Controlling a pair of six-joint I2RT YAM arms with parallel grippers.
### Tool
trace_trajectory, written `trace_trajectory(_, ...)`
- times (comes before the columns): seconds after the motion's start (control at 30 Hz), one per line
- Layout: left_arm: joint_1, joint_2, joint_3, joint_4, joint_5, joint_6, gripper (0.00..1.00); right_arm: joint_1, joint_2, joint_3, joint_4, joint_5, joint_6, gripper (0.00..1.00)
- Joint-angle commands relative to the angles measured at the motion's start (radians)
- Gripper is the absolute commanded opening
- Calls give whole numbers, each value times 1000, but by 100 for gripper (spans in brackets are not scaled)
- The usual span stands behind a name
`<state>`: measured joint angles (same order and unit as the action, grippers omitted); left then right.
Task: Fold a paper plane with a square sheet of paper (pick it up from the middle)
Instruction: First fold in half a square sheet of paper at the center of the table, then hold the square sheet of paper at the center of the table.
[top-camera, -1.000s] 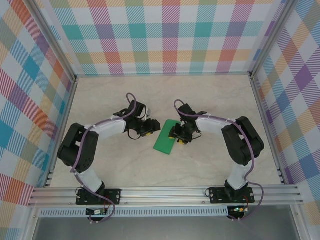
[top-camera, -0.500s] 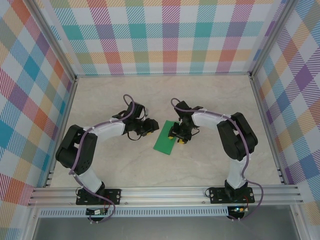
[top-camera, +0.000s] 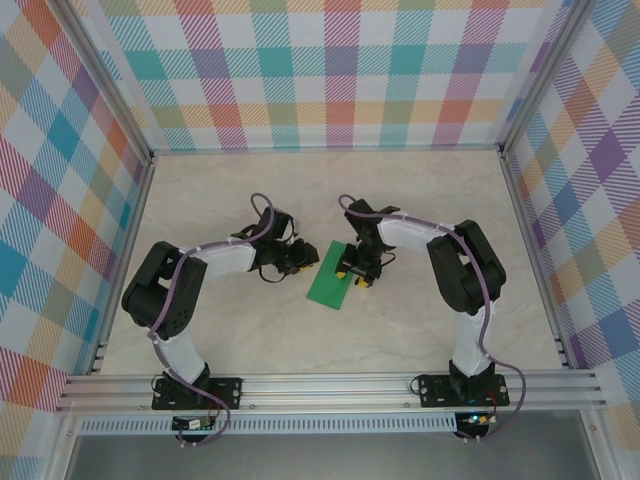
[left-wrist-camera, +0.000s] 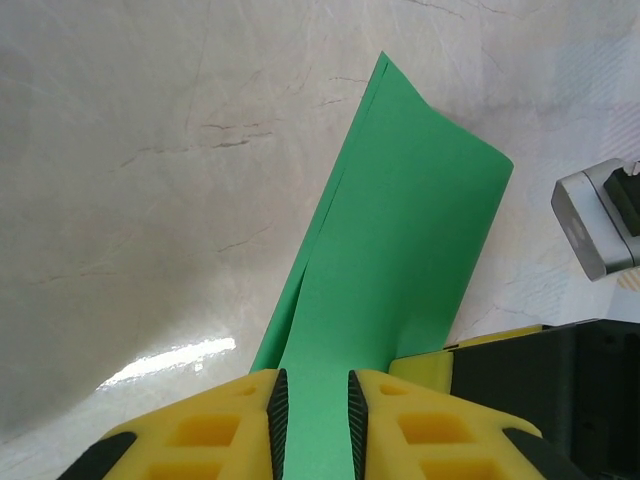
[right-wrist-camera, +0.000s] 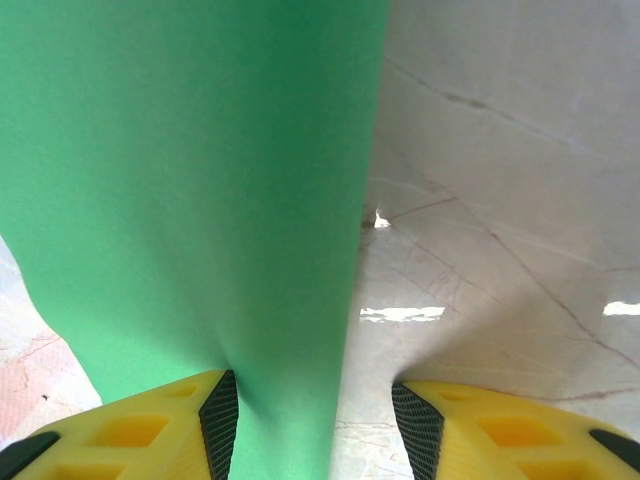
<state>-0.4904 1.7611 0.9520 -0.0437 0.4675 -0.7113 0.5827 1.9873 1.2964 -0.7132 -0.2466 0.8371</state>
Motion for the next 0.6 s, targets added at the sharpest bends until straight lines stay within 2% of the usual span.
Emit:
trace_trajectory(0.0,-9,16,-14,39,35,-2,23,17,150,-62,-12,101,17,51)
trace_trajectory(0.57,-39,59,-4,47,71,9,16,25,204,-42,-28,103,35,54)
